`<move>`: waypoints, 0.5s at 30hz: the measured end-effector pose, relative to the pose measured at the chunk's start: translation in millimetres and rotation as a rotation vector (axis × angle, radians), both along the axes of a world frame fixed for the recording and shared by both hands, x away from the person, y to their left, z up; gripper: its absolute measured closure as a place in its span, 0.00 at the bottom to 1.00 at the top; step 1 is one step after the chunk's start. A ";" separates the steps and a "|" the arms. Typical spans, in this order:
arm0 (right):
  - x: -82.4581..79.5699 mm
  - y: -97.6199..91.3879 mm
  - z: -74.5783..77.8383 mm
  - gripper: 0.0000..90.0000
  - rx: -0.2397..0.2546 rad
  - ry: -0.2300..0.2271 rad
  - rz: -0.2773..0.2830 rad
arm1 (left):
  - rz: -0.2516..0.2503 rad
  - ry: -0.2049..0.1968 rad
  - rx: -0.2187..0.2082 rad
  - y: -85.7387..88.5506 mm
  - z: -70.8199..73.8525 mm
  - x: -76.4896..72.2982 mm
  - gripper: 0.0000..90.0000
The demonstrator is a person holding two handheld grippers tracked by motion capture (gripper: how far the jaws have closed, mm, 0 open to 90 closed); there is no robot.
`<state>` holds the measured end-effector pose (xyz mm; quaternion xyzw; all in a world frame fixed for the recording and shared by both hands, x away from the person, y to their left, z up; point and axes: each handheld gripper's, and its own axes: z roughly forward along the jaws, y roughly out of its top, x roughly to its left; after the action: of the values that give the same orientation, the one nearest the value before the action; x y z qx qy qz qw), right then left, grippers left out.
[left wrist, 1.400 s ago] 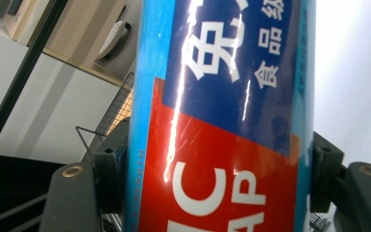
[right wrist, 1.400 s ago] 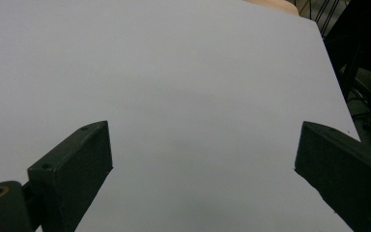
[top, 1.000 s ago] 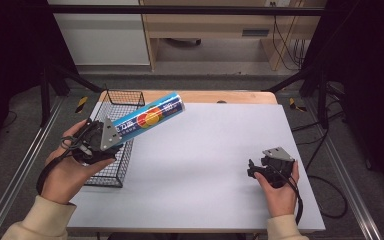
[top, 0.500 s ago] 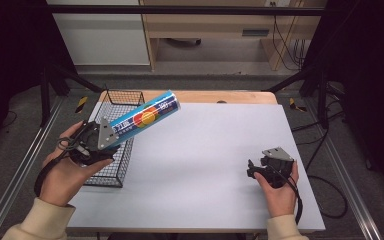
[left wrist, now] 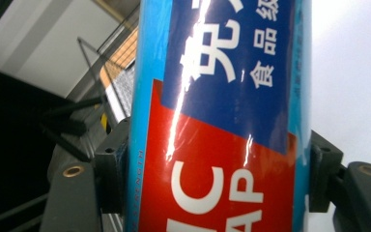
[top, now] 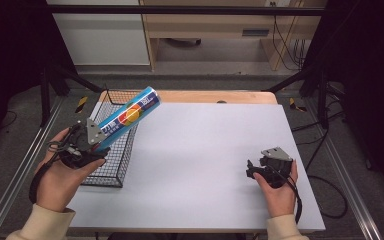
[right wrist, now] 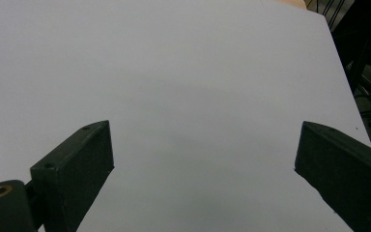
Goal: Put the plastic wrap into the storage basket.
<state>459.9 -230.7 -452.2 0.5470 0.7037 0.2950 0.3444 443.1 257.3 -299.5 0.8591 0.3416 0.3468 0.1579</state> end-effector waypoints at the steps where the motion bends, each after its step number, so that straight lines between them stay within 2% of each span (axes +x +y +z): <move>1: -0.1 0.1 0.1 0.08 0.002 0.002 0.003 | 0.010 0.004 0.004 1.7 -1.0 0.8 0.34; 5: 1.0 0.1 -1.1 0.08 -0.004 0.000 0.005 | 0.049 0.020 0.013 7.2 -5.5 4.7 0.34; 11: 0.7 -0.9 -0.4 0.08 -0.001 -0.006 0.003 | 0.070 0.044 0.024 15.0 -11.4 11.6 0.35; 14: 0.5 -1.1 -0.4 0.08 -0.001 -0.006 0.004 | 0.081 0.054 0.017 17.5 -12.6 12.7 0.35; 15: 0.3 -1.1 -0.4 0.08 0.000 -0.005 0.004 | 0.099 0.069 0.012 18.9 -13.2 12.3 0.35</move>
<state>460.2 -231.7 -452.6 0.5448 0.7039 0.2971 0.3456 455.5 276.2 -312.6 0.8536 0.3869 0.3262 0.1235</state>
